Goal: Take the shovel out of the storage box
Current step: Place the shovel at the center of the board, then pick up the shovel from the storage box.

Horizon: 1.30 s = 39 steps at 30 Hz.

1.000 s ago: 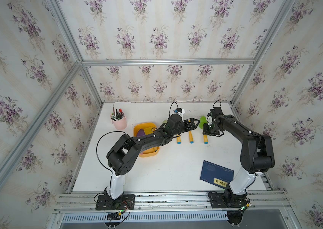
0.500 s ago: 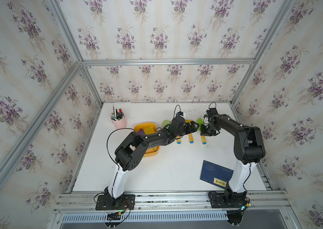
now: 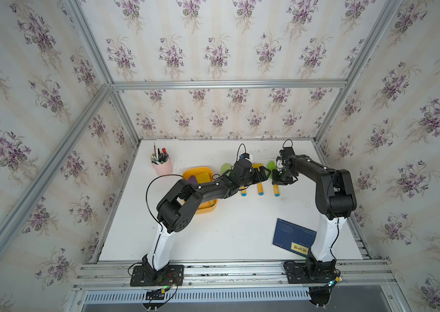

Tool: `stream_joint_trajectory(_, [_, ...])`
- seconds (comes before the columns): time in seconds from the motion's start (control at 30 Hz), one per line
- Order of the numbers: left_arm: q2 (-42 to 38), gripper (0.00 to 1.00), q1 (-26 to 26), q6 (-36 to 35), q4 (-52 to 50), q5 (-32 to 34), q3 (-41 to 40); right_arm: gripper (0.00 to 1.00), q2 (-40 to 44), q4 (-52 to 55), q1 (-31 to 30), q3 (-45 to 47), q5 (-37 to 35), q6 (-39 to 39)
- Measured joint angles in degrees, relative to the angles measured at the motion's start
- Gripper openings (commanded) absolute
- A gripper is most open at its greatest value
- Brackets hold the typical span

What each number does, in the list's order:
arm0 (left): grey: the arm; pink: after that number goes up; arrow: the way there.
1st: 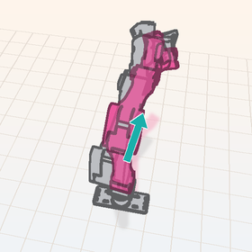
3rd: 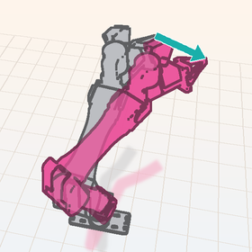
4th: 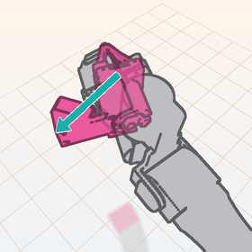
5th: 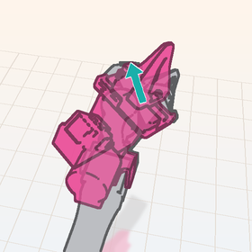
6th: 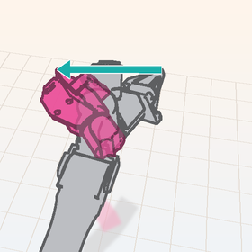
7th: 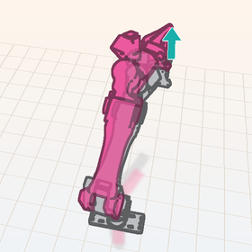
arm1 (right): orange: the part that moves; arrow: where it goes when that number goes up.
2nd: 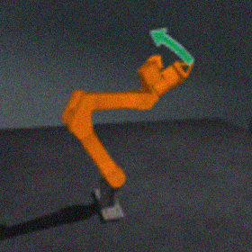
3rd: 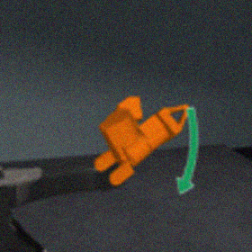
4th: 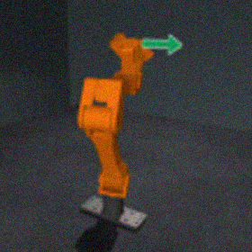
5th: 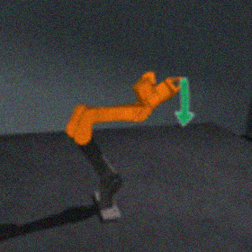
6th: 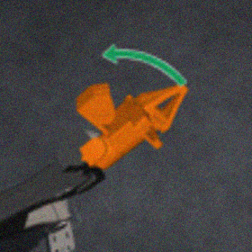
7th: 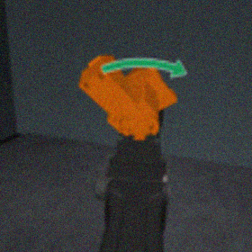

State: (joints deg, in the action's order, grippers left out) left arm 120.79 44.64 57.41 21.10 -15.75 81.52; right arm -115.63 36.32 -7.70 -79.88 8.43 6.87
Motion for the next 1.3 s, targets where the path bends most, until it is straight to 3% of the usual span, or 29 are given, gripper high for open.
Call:
stream_joint_trajectory(0.2, [-1.40, 0.93, 0.00, -0.33, -0.44, -0.02, -0.33, 0.37, -0.02, 0.04, 0.09, 0.46, -0.28, 0.07])
stream_joint_trajectory(0.73, [-4.39, 0.93, 0.00, -1.86, -2.58, 0.02, -2.23, 0.41, 3.74, 1.46, 0.11, 2.23, -0.31, 0.70])
stream_joint_trajectory(1.0, [-13.38, 0.92, -3.32, -3.10, -4.59, -3.19, -7.98, 0.45, 14.80, 4.04, -0.72, 2.43, -1.38, 2.29])
stream_joint_trajectory(1.13, [-20.94, 0.91, -7.85, -3.58, -6.73, -8.33, -13.25, 0.44, 20.06, 5.07, -5.55, 0.70, -1.29, 4.33])
stream_joint_trajectory(1.3, [-34.91, 0.90, -15.65, -7.82, -15.54, -14.08, -20.70, 0.43, 20.81, 5.16, -18.08, -4.39, -1.33, 8.66])
